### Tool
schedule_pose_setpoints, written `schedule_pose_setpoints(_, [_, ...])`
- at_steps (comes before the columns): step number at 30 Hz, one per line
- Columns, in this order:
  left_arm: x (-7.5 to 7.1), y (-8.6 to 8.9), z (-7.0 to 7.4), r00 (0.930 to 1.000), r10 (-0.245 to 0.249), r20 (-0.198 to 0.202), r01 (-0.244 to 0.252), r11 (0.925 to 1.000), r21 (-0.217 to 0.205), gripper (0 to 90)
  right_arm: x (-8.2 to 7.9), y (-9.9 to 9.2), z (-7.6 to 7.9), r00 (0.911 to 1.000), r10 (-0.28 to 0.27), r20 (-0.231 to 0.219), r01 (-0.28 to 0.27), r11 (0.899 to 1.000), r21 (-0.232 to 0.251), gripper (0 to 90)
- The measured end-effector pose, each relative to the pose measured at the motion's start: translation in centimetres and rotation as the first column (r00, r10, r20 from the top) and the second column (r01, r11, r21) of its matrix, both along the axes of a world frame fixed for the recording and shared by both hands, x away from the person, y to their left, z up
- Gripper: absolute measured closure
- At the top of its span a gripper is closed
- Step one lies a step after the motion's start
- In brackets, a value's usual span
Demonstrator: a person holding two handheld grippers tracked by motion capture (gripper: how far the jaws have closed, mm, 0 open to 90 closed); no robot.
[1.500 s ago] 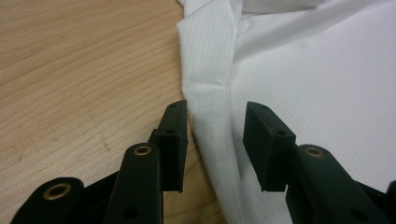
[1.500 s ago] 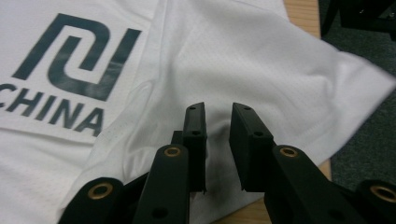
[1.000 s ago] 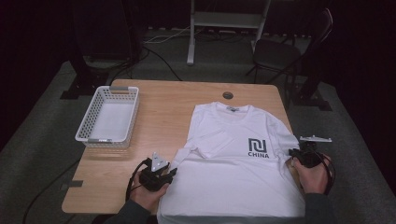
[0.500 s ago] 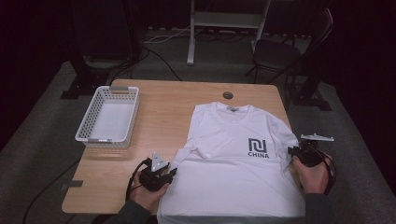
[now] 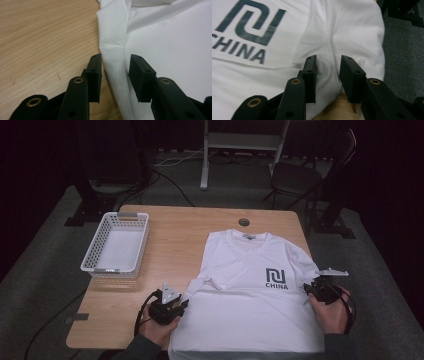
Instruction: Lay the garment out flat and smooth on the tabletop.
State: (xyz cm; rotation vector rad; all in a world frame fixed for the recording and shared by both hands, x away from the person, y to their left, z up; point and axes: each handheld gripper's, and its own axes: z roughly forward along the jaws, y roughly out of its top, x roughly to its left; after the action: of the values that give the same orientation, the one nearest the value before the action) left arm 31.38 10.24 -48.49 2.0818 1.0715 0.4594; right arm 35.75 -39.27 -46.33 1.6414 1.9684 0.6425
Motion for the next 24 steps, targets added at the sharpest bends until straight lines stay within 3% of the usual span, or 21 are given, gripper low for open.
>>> schedule_pose_setpoints(9, [0.0, 0.2, 0.0, 1.0000, 0.006, 0.000, -0.006, 1.0000, 0.000, 64.3, 1.0, -2.4, -0.4, 0.9990, -0.043, -0.014, 0.043, 0.999, 0.017, 68.1])
schedule_pose_setpoints(16, [0.0, 0.3, 0.0, 0.9999, 0.013, 0.002, -0.013, 0.9999, -0.003, 64.3, 1.8, -3.1, -0.3, 0.9975, -0.068, -0.020, 0.069, 0.997, 0.023, 67.3])
schedule_pose_setpoints(20, [0.0, 0.4, 0.0, 0.9999, 0.014, 0.000, -0.014, 0.9999, -0.004, 64.2, 1.7, -3.0, 0.1, 0.9976, -0.069, 0.006, 0.069, 0.997, 0.033, 65.9])
schedule_pose_setpoints(24, [0.0, 0.3, 0.0, 0.9998, 0.017, -0.004, -0.017, 0.9998, -0.010, 63.6, 1.2, -2.6, 0.7, 0.9982, -0.050, 0.033, 0.048, 0.996, 0.081, 64.6])
